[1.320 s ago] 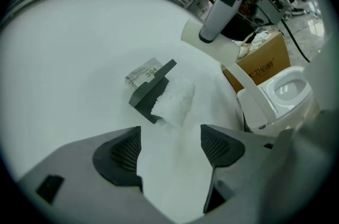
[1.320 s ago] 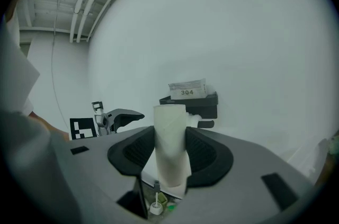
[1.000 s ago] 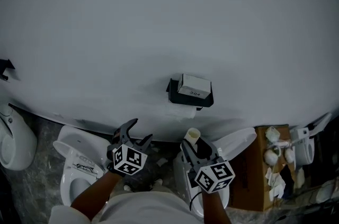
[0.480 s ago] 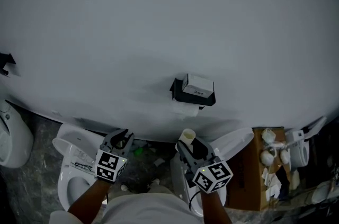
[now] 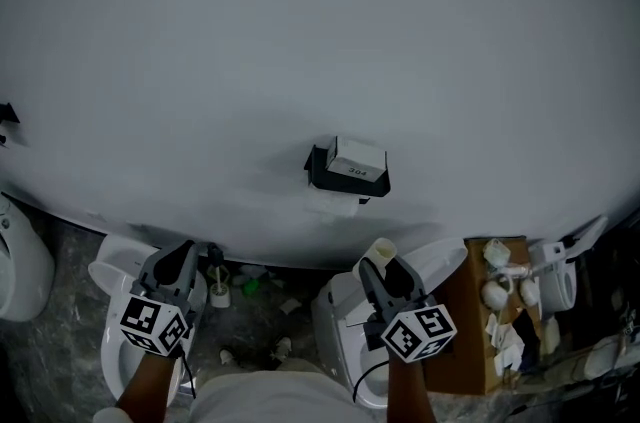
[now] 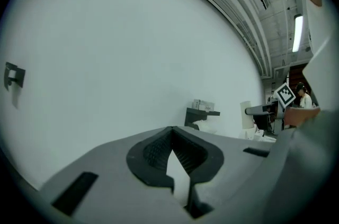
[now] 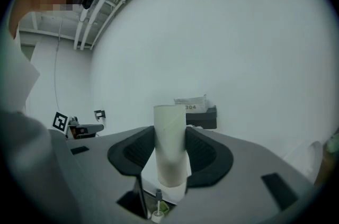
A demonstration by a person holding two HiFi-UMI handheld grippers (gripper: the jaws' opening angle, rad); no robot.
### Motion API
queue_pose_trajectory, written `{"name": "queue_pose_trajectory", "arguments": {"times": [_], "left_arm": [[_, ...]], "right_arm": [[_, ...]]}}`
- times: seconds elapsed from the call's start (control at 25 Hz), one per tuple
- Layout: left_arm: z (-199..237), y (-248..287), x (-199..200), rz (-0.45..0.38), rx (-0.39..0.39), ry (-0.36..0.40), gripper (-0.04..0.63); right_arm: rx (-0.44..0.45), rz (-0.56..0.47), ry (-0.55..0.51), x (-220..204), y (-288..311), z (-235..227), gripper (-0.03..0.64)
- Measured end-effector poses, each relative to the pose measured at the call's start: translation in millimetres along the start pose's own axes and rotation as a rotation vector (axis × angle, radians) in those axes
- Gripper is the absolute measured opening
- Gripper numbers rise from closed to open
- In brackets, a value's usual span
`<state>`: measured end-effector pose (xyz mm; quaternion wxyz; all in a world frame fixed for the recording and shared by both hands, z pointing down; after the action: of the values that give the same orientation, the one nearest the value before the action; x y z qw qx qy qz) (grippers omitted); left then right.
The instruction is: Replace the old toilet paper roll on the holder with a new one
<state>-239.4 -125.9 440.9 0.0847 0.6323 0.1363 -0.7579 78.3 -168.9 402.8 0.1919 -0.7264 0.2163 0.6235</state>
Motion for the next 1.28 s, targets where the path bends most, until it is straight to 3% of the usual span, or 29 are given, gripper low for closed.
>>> {"name": "queue_pose_trajectory", "arguments": {"times": [0.28, 0.6, 0.84, 1.28], "left_arm": [[17, -25, 46, -0.083, 0.120, 0.019, 0.006], [17, -43, 52, -0.077, 0.251, 0.046, 0.006], [13, -29, 32, -0.023, 0.264, 0.036, 0.006], [6, -9, 43, -0.018, 0.231, 0.065, 0.006]], "right_arm": [[-0.098, -0.044, 0.009, 15, -24, -65, 0.183], [-0.140, -0.056, 0.048, 15, -33, -102, 0.183], [-0.128, -0.032, 0.062, 9, -33, -106, 0.183], [-0.068, -0.029, 0.057, 7, -12, -92, 0.183]]}}
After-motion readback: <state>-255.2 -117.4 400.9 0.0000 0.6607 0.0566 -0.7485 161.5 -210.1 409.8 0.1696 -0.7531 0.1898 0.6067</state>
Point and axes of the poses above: the fingertips, and each gripper's own axes: y forward along the fingers, z to its left, x out of its top, the point moved 1 cm from there along -y, backward along the fingers, and after that the axes turned 10 degrees about -z, right-handed, at the moved point
